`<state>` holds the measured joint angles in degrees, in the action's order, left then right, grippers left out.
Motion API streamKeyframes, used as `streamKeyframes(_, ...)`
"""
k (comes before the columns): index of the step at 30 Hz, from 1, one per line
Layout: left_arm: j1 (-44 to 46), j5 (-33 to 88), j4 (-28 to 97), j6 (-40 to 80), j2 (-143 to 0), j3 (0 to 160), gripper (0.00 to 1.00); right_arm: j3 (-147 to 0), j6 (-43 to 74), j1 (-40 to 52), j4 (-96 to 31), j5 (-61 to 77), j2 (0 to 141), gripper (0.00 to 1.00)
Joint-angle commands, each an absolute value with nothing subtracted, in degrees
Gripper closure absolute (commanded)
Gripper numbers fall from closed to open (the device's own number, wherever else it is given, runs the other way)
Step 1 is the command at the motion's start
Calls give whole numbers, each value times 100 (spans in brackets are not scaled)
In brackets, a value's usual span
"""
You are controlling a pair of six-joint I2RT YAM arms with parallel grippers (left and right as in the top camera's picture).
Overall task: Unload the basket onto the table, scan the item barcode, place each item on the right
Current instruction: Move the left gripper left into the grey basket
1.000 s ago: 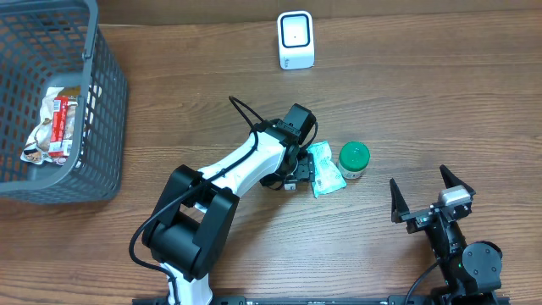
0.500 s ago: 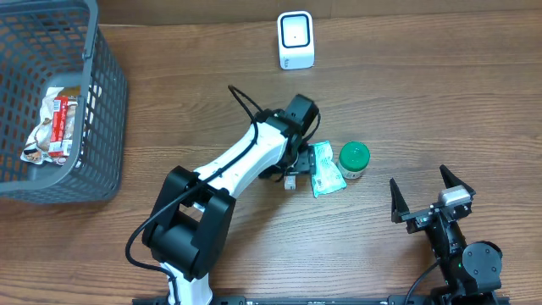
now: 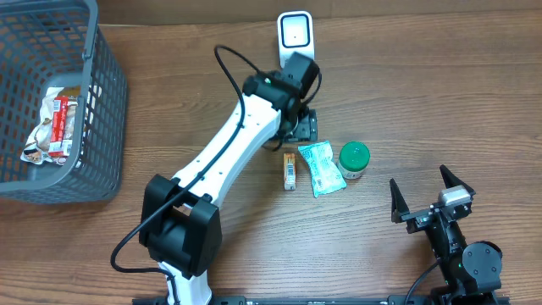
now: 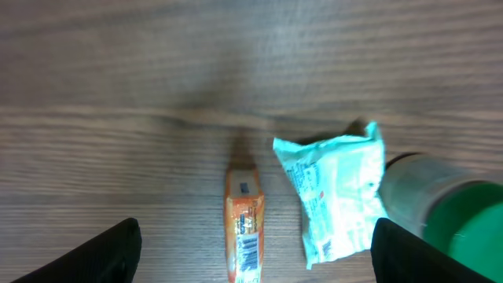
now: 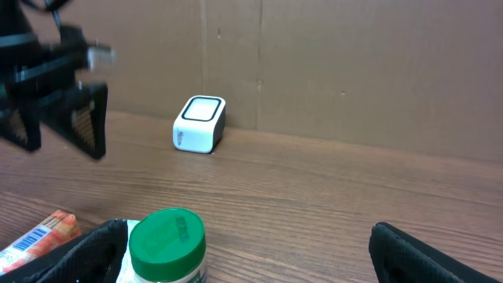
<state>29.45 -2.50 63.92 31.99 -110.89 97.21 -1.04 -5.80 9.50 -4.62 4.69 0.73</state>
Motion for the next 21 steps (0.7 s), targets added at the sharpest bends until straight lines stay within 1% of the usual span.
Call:
streamKeyframes(1, 2788, -515, 6650, 2908, -10995, 10339, 15, -45, -585, 945, -443, 482, 23, 0)
streamKeyframes(5, 2451, -801, 6978, 2727, -10978, 11015, 12, -45, -585, 945, -443, 482, 23, 0)
streamKeyframes(7, 2191, -862, 7050, 2561, -10971, 11362, 5, -45, -585, 945, -443, 482, 23, 0)
streamKeyframes(9, 1922, -854, 7148, 2521, -10971, 11701, 3, -45, -585, 945, -443, 482, 23, 0)
streamKeyframes(14, 1153, -860, 7415, 2196, -10971, 12578, 3, -45, -585, 945, -443, 480, 23, 0)
streamKeyframes(18, 429, -880, 7435, 1879, -10971, 13235, 6, -45, -585, 945, -443, 480, 23, 0)
streamKeyframes(21, -266, -967, 7432, 1608, -10971, 13710, 5, -45, -585, 945, -443, 480, 23, 0)
